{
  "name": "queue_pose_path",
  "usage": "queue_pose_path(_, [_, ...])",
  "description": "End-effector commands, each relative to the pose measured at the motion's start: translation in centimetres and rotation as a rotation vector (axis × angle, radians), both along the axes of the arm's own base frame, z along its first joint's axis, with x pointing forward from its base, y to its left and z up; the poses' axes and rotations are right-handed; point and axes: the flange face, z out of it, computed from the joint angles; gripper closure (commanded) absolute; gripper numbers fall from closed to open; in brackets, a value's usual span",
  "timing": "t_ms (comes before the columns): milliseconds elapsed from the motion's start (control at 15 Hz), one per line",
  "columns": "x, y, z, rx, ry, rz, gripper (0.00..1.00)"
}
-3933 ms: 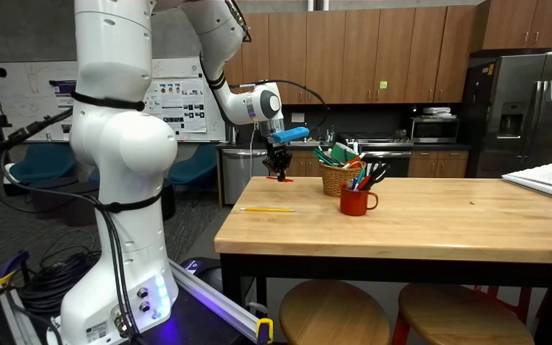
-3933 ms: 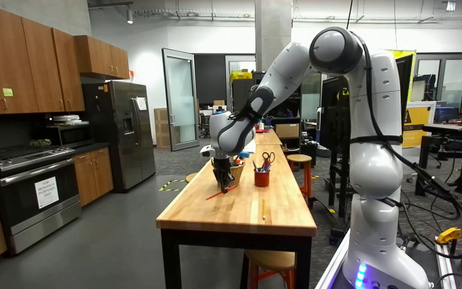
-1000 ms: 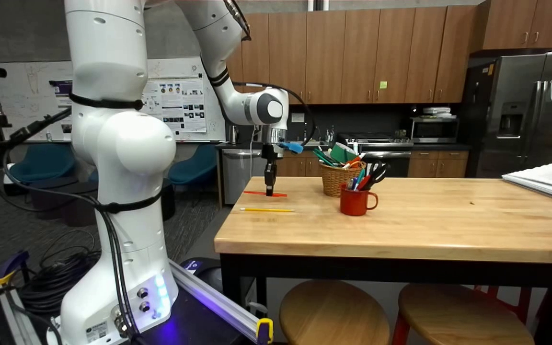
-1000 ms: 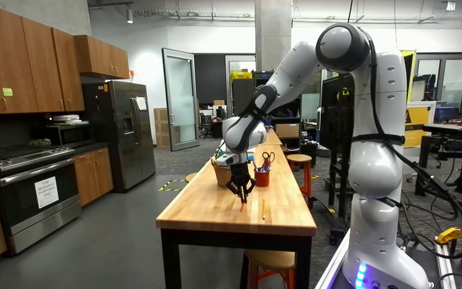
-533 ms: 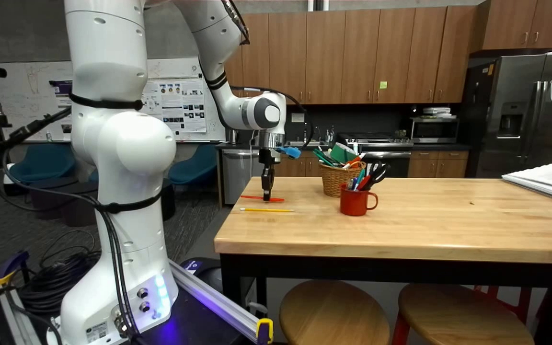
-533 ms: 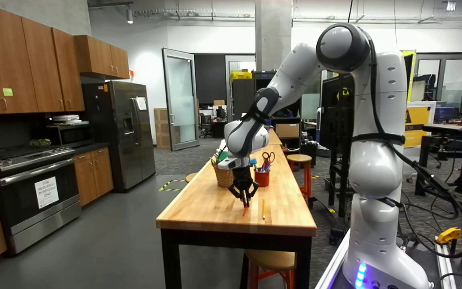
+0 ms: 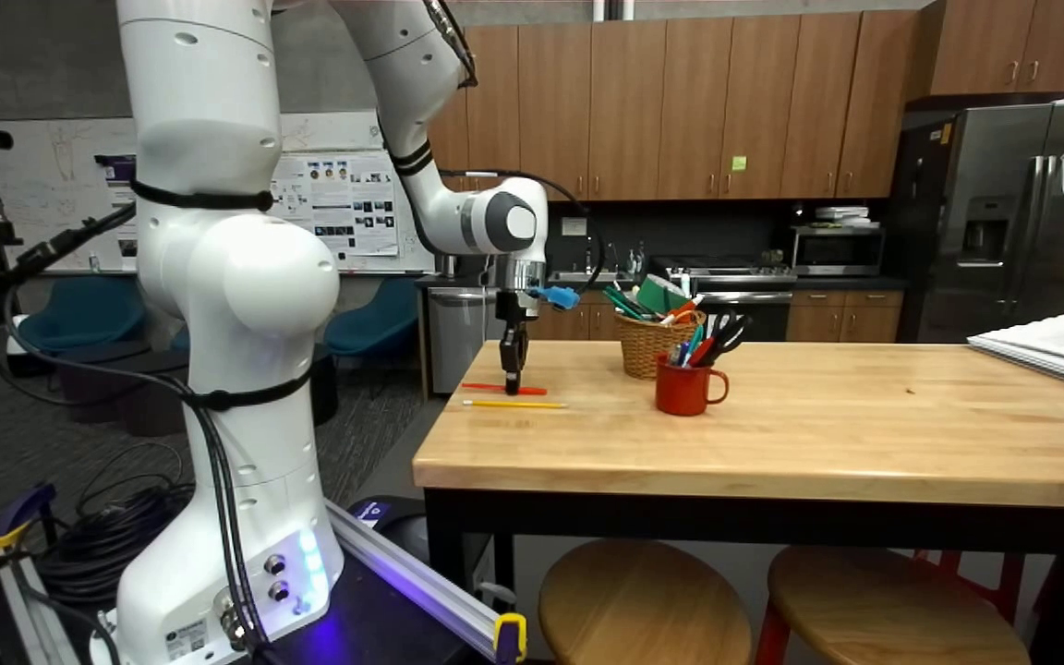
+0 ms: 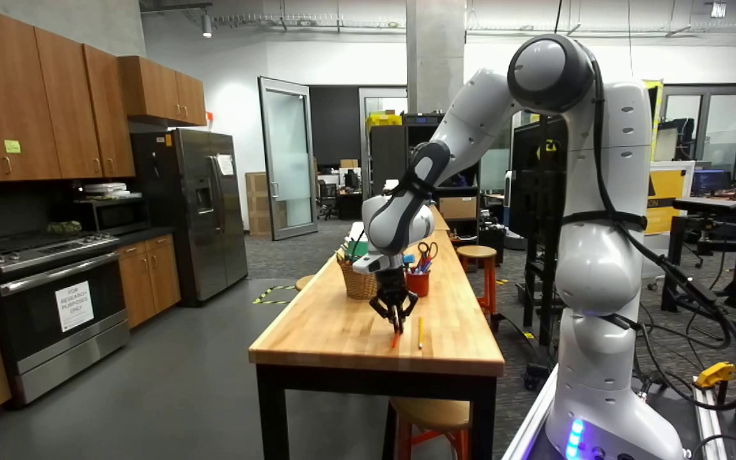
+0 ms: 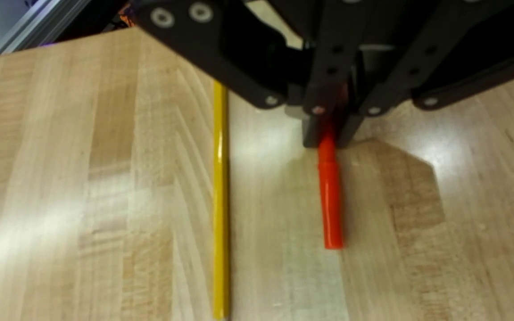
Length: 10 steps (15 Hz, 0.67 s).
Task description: Place the pencil and pen side by side to each other
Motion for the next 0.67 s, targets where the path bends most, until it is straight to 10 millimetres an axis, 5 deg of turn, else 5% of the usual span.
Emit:
queue_pose_path(0, [-1.01, -0.73, 0.79, -0.029, -0.029, -0.022, 0.98])
queue_pose_path(600, [-1.41, -1.25, 1.09, -0.07, -0.038, -0.032, 0.98])
